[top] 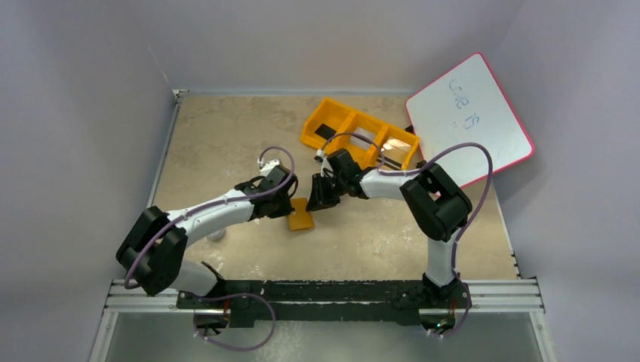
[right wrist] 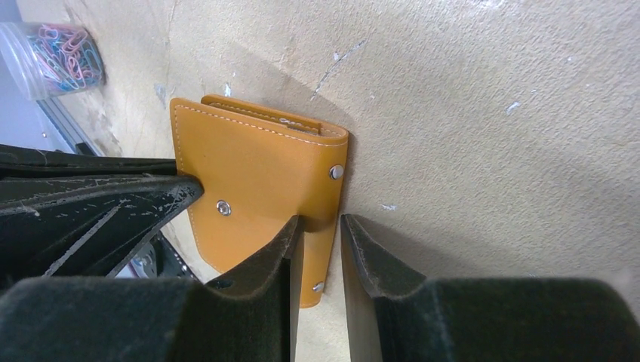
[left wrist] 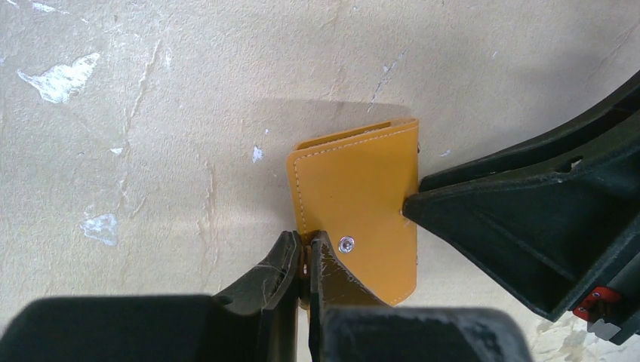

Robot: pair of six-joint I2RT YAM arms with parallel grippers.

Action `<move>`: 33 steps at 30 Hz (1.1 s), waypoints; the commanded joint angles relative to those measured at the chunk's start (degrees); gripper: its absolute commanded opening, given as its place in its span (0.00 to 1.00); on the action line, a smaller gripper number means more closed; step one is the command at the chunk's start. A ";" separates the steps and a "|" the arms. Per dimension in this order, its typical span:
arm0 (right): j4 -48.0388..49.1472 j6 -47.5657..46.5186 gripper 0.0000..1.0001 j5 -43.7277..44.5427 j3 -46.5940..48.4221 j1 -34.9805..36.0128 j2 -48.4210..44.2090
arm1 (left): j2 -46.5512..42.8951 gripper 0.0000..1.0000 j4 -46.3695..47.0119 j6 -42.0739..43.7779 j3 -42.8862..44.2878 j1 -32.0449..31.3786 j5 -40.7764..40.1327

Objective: Take the credit cards out of the card holder

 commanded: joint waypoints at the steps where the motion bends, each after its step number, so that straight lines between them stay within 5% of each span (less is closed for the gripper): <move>1: -1.29 -0.42 0.28 3.06 -1.32 -0.09 -1.80 | -1.51 0.00 3.07 0.88 -0.63 -0.17 0.81; 6: -0.13 -0.87 0.32 5.06 -1.31 -0.09 -5.37 | -4.40 0.01 5.33 0.99 -2.24 -0.18 1.26; 10: 0.78 -1.28 0.41 8.83 -1.99 -0.09 -10.25 | -5.74 0.13 5.42 1.40 -3.05 -0.18 1.43; 18: -3.29 -4.65 0.56 27.15 2.08 -0.74 -17.48 | -6.49 0.25 6.00 1.56 -4.18 -0.16 0.86; 24: -6.50 -4.09 0.99 35.54 8.24 -5.28 -16.35 | -5.77 0.33 3.16 1.51 -3.90 -0.16 -1.64; 33: -11.33 -4.01 0.99 30.85 22.53 -12.32 -5.15 | -5.51 0.50 1.31 2.91 -2.56 -0.17 -1.23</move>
